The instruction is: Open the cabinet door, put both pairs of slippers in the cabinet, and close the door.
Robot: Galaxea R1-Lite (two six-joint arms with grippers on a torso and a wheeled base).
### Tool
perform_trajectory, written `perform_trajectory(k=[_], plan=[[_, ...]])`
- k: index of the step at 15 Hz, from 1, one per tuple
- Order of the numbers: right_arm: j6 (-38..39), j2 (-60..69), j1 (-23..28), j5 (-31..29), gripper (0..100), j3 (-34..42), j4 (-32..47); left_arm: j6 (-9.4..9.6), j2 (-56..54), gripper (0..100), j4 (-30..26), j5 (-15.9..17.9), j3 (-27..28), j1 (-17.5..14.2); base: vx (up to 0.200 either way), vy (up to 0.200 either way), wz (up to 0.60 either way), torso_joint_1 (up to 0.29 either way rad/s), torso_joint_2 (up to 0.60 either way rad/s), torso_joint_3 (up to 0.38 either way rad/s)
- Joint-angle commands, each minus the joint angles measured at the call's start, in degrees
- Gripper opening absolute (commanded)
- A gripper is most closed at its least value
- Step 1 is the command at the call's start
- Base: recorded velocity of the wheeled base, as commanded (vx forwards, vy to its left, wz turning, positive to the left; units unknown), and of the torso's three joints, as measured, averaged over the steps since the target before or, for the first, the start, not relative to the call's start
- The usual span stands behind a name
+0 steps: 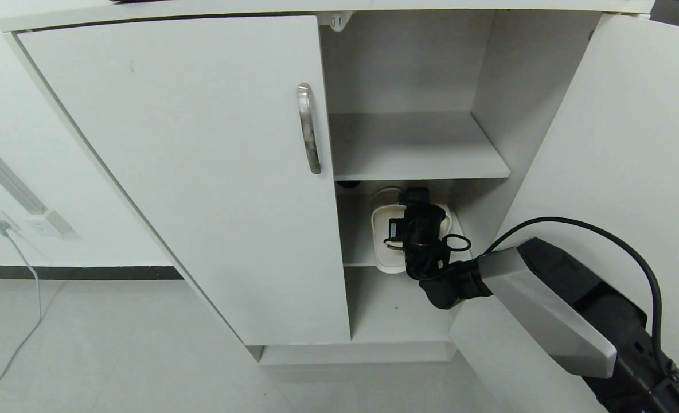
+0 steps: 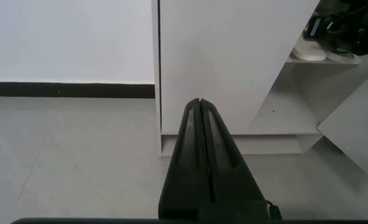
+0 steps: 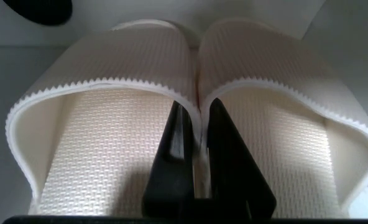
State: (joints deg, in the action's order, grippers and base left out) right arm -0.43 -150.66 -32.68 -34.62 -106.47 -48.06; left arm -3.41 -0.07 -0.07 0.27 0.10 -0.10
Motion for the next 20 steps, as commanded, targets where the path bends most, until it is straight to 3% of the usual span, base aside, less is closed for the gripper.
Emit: perform_trajectory(k=[1, 5, 6, 10, 14, 20], plan=[[0.0, -0.6, 0.0, 0.0, 0, -0.8, 0.0, -0.01, 0.1, 0, 0.0, 0.0, 0.0, 0.0, 0.0, 0.0, 0.0, 0.0, 0.0, 0.0], [0.0, -0.9, 0.2, 0.0, 0, -0.8, 0.6, -0.01, 0.1, 0, 0.0, 0.0, 0.0, 0.0, 0.0, 0.0, 0.0, 0.0, 0.0, 0.0], [0.0, -0.9, 0.2, 0.0, 100, -0.8, 0.9, -0.01, 0.1, 0, 0.1, 0.0, 0.0, 0.0, 0.0, 0.0, 0.0, 0.0, 0.0, 0.0], [0.0, -0.2, 0.1, -0.1, 100, 1.3, 0.8, -0.1, 0.1, 0, 0.1, -0.7, 0.0, 0.0, 0.0, 0.0, 0.0, 0.0, 0.0, 0.0], [-0.1, 6.7, -1.8, -0.4, 100, 13.0, -3.4, -0.1, 0.1, 0, 0.1, -0.7, 0.0, 0.0, 0.0, 0.0, 0.0, 0.0, 0.0, 0.0], [0.1, 25.9, -9.4, -0.4, 100, 43.6, -12.3, -0.1, 0.1, 0, 0.0, -0.7, 0.0, 0.0, 0.0, 0.0, 0.0, 0.0, 0.0, 0.0]])
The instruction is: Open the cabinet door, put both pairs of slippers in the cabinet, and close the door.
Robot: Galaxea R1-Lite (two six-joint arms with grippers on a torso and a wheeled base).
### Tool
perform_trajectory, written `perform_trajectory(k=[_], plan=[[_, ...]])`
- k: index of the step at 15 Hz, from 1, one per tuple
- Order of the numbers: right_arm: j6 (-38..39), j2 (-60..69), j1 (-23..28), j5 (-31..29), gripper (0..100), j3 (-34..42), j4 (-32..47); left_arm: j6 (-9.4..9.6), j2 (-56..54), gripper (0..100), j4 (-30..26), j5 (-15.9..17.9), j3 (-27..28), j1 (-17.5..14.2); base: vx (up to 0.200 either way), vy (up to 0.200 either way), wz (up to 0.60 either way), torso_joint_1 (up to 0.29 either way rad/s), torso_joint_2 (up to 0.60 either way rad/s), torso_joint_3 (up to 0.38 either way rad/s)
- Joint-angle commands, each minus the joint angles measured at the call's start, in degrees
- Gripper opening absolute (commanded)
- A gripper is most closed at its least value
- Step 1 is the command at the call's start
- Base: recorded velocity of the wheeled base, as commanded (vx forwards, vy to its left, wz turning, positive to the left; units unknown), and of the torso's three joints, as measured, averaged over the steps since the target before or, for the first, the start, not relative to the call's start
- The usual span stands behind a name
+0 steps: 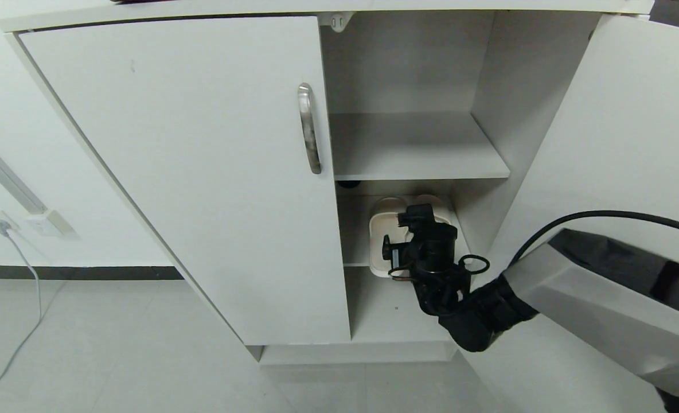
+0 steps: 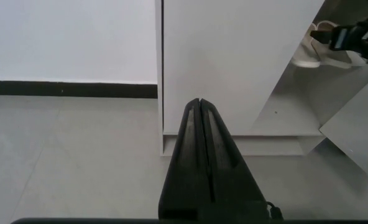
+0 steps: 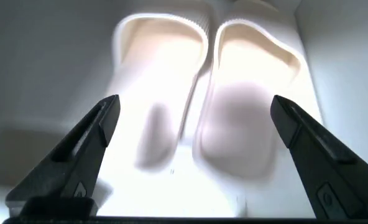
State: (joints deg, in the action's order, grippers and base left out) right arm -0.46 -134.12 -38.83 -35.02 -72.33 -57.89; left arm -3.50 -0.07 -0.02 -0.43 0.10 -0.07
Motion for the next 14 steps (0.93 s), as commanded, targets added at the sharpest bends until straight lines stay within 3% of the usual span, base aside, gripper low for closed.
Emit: perform_trajectory(k=[1, 5, 8, 11, 14], plan=[[0.1, 11.2, -4.2, -0.1, 100, 14.1, -4.4, -0.1, 0.1, 0, 0.0, 0.0, 0.0, 0.0, 0.0, 0.0, 0.0, 0.0, 0.0, 0.0], [0.0, 14.9, -7.3, 0.0, 100, 25.0, -8.4, -0.19, 0.1, 0, 0.0, 0.0, 0.0, 0.0, 0.0, 0.0, 0.0, 0.0, 0.0, 0.0], [-0.2, 14.1, -7.7, 0.3, 100, 24.4, -9.0, -0.28, 0.1, 0, 0.0, 0.3, 0.0, 0.0, 0.0, 0.0, 0.0, 0.0, 0.0, 0.0], [-0.3, 14.0, -7.8, 0.2, 100, 24.3, -9.1, -0.9, 0.1, 0, 0.0, 0.1, 0.0, 0.0, -0.2, 0.0, 0.0, 0.004, 0.0, 0.001], [-0.4, 14.0, -7.8, 0.0, 100, 24.5, -9.2, -0.54, 0.1, 0, 0.0, 0.1, 0.0, 0.0, 0.0, 0.0, 0.0, 0.0, 0.0, 0.0]])
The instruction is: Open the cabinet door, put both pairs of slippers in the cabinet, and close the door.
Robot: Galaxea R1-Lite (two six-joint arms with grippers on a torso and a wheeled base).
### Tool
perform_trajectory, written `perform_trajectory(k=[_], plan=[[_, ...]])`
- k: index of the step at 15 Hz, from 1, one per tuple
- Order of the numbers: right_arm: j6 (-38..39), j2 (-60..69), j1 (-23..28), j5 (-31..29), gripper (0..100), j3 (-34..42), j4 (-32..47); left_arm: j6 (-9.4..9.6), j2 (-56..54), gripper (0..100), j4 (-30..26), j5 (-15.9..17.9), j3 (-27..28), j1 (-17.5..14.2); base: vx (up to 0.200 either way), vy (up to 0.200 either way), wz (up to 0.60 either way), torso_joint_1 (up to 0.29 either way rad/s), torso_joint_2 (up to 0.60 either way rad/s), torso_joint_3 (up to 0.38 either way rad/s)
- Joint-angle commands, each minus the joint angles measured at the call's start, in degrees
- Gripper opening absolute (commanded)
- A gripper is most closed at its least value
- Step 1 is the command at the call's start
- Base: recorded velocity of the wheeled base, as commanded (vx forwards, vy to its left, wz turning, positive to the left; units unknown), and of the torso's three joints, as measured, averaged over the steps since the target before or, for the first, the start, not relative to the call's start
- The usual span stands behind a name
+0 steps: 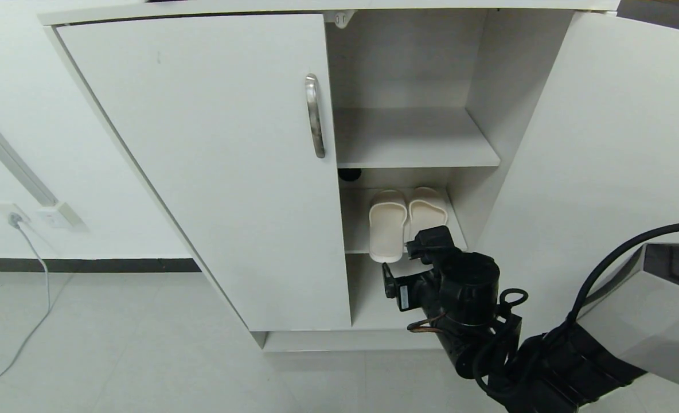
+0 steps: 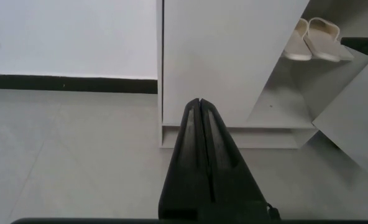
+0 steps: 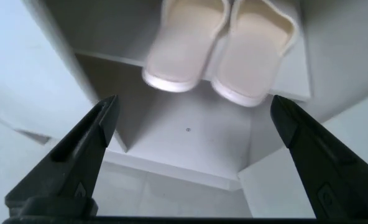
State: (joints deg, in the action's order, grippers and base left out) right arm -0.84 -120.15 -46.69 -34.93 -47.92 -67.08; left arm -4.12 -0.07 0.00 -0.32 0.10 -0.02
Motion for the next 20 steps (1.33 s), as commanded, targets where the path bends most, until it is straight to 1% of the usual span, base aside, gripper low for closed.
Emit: perform_trajectory(k=[1, 12, 20], plan=[[0.0, 0.0, 0.0, -0.1, 100, 0.0, 0.0, -0.1, 0.1, 0, 0.0, 0.1, 0.0, -0.1, 0.0, 0.0, 0.0, 0.0, 0.0, 0.0], [-0.1, -0.4, 0.0, -0.1, 100, 0.0, -0.9, -0.36, 0.1, 0, 0.0, 0.1, 0.0, -0.1, 0.0, 0.0, 0.0, 0.0, 0.0, 0.0], [-0.1, -1.4, 0.0, -0.1, 100, 0.3, -1.4, -0.27, 0.1, 0, 0.0, 0.1, 0.0, -0.1, 0.0, 0.0, 0.0, 0.002, 0.0, 0.177]])
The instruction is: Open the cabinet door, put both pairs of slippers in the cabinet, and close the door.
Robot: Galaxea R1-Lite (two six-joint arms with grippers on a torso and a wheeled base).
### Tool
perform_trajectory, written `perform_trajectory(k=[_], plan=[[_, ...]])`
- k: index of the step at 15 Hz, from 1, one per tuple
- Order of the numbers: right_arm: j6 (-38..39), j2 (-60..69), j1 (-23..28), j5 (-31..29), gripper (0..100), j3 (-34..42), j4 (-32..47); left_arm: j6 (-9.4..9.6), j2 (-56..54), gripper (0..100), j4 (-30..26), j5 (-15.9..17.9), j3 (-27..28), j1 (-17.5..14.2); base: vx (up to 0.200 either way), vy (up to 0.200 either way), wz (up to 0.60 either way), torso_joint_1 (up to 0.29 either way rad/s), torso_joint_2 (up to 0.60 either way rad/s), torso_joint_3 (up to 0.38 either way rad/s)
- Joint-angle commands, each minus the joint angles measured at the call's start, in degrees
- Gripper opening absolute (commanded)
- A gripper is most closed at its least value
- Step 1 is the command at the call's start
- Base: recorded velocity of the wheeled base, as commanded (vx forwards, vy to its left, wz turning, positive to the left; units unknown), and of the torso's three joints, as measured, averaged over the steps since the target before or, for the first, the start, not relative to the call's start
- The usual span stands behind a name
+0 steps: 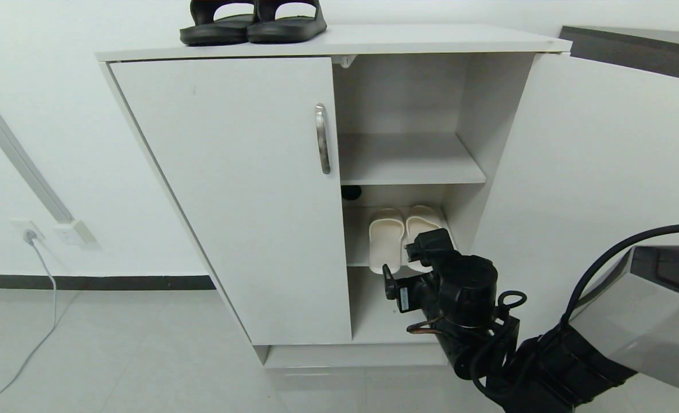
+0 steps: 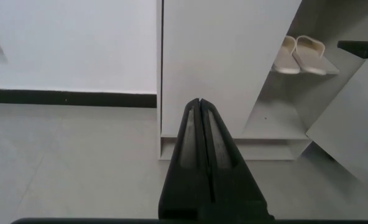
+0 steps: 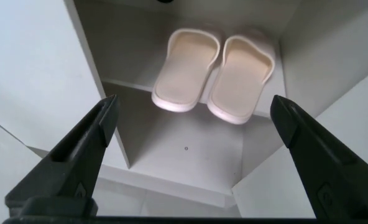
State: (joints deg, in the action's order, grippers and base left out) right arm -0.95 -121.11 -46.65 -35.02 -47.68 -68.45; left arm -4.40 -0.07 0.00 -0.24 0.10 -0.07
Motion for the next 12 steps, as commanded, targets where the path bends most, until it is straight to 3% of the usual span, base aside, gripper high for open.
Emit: perform_trajectory(k=[1, 3, 12], plan=[[-0.1, -0.4, 0.0, 0.0, 100, 0.0, -0.2, -0.08, 0.1, 0, 0.0, -0.1, 0.0, 0.0, 0.0, 0.0, 0.0, 0.002, 0.0, 0.198], [-0.1, -0.5, 0.0, 0.0, 100, 0.1, -0.3, 0.09, 0.1, 0, 0.0, -0.1, 0.0, 0.0, 0.0, 0.0, 0.0, 0.002, 0.0, 0.176], [-0.1, -1.2, 0.1, 0.0, 100, 0.7, -0.9, 0.01, 0.1, 0, 0.0, -0.1, 0.0, 0.0, 0.0, 0.0, 0.0, 0.0, 0.0, 0.0]])
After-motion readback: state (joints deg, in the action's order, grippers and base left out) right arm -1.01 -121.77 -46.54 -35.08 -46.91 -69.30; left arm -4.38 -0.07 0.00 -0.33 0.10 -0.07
